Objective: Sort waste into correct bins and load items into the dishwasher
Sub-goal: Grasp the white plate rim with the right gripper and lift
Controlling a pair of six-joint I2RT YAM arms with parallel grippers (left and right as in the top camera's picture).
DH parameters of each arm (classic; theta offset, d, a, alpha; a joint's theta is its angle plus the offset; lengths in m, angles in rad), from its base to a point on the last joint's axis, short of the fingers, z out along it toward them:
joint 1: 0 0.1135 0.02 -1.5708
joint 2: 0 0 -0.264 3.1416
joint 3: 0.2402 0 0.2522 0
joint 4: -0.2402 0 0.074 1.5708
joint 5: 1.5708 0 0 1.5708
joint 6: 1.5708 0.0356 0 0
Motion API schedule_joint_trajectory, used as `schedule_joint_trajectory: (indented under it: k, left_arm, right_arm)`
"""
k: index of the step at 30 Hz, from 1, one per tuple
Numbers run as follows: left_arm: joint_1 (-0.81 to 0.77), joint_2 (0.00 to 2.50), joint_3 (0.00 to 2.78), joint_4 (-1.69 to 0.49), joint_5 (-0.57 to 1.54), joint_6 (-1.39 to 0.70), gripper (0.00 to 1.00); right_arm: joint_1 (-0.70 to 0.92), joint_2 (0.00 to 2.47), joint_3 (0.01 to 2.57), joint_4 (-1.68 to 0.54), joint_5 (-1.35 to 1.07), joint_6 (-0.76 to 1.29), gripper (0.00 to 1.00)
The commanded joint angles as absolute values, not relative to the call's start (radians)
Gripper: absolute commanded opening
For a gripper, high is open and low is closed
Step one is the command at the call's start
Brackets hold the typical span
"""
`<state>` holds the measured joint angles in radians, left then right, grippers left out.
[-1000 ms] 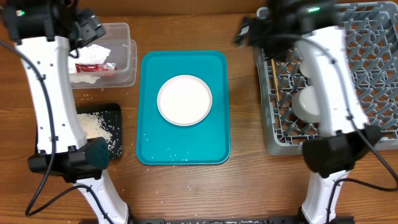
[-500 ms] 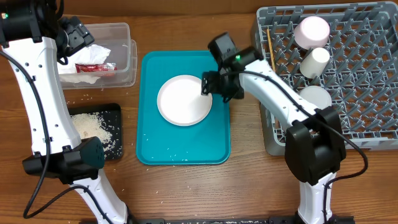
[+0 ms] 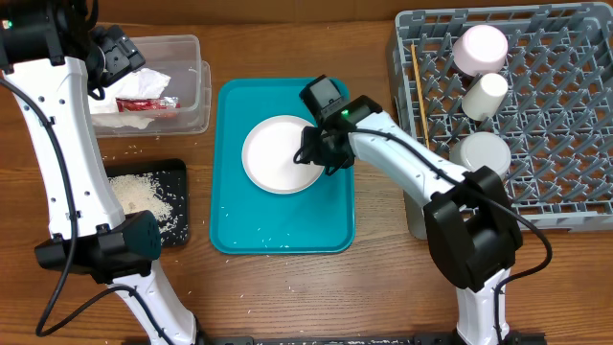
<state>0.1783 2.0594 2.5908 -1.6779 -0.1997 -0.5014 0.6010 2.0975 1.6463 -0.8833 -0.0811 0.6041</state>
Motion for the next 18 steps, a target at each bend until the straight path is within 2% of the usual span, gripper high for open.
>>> schedule_joint_trajectory:
  k: [1,18]
  left_arm:
    - [0.180,2.060,2.593,-1.679,-0.213,-0.494,1.00]
    - [0.180,2.060,2.593,-1.679,-0.213,-0.494,1.00]
  right_arm:
    - [0.613,2.099,1.640,-0.882,0.008,0.656,0.54]
    - [0.612,2.176,1.640,-0.907,-0.019,0.656,0.52]
